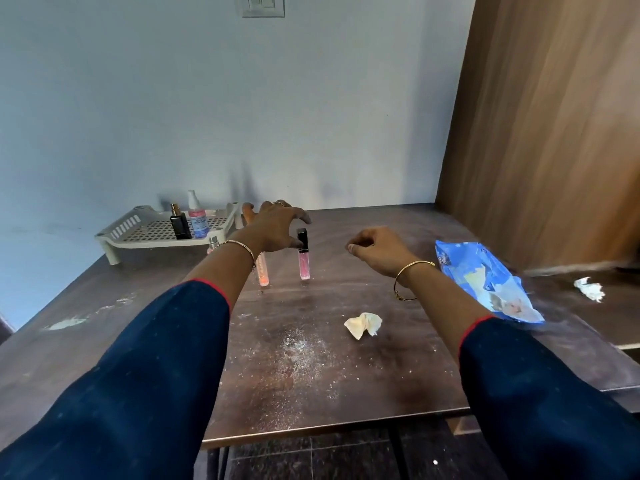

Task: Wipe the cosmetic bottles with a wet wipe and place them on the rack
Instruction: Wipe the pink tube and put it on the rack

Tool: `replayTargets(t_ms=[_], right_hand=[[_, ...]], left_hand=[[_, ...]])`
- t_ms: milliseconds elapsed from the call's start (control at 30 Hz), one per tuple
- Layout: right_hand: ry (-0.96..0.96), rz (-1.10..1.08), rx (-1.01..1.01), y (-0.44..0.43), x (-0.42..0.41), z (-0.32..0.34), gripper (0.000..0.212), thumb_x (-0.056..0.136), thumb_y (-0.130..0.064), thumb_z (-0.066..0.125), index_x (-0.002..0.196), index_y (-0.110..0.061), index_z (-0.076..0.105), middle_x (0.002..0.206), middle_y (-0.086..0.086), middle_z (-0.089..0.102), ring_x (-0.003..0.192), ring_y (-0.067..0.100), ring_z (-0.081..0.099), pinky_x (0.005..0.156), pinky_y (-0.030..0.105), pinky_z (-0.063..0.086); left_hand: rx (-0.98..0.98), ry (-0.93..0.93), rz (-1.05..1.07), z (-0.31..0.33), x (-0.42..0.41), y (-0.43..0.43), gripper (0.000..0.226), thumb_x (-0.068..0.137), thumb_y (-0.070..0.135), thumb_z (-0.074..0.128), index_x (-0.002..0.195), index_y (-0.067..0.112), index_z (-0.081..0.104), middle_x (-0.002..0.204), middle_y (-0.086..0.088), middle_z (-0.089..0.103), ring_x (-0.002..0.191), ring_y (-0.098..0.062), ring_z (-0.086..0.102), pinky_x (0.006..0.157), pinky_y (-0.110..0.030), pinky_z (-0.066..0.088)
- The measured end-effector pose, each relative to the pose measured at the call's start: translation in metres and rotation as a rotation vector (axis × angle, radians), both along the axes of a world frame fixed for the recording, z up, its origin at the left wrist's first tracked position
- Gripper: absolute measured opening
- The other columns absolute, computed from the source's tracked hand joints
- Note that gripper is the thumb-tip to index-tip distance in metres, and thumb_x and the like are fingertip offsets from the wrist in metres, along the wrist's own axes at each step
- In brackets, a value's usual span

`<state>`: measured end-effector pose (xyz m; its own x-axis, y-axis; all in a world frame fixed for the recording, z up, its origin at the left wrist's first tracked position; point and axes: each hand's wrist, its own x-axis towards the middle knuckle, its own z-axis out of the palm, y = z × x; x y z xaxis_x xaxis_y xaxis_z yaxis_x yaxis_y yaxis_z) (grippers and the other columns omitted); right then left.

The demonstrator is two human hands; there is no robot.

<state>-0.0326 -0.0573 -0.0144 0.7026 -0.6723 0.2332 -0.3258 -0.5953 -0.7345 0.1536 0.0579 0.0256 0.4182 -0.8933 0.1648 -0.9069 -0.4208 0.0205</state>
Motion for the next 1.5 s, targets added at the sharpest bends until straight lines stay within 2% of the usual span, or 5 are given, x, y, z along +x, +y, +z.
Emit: replayTargets(t_ms=[133,433,900,1267,1500], right_hand=[[-0.025,-0.009,0.049,-0.006,0.004,-0.009,0.009,0.086,-0.016,0.065,0.09,-0.015,0.072,0.075,-0.009,0.064,0.066,-0.002,0.055,0.059,0.009,0.041],[-0.027,0.052,0.147,-0.006,0.009,-0.019,0.012,0.087,-0.013,0.064,0.094,-0.006,0.071,0.082,0.004,0.066,0.069,0.008,0.055,0.071,0.022,0.045],[0.005,0.093,0.152,0.004,0.003,-0.009,0.02,0.089,-0.013,0.061,0.103,-0.002,0.069,0.08,0.003,0.064,0.069,0.008,0.053,0.061,0.015,0.041],[0.163,0.251,0.151,0.019,-0.035,-0.003,0.029,0.076,-0.029,0.076,0.1,-0.014,0.071,0.098,0.006,0.071,0.087,0.009,0.061,0.083,0.023,0.047],[0.378,0.354,0.029,0.039,-0.052,-0.014,0.025,0.072,-0.018,0.08,0.096,-0.017,0.073,0.073,-0.014,0.065,0.061,-0.005,0.051,0.06,0.007,0.04]], left_hand=[[0.046,0.046,-0.026,0.004,0.01,-0.005,0.047,0.077,0.051,0.069,0.121,0.048,0.051,0.14,0.002,0.041,0.133,-0.026,0.032,0.106,-0.057,0.011],[0.022,0.165,-0.129,-0.005,0.029,-0.014,0.037,0.078,0.045,0.069,0.113,0.042,0.058,0.136,0.006,0.048,0.134,-0.023,0.035,0.112,-0.053,0.018],[-0.027,0.26,-0.153,-0.005,0.024,-0.012,0.028,0.081,0.037,0.069,0.109,0.04,0.061,0.128,0.015,0.054,0.127,-0.014,0.043,0.11,-0.054,0.017],[-0.202,0.257,-0.073,0.003,-0.006,0.002,0.025,0.087,0.037,0.061,0.112,0.033,0.063,0.112,0.016,0.066,0.119,-0.01,0.051,0.107,-0.051,0.006],[-0.299,0.328,-0.104,0.018,-0.035,0.027,0.025,0.084,0.04,0.063,0.109,0.035,0.063,0.101,0.019,0.066,0.112,-0.005,0.055,0.107,-0.049,0.005]])
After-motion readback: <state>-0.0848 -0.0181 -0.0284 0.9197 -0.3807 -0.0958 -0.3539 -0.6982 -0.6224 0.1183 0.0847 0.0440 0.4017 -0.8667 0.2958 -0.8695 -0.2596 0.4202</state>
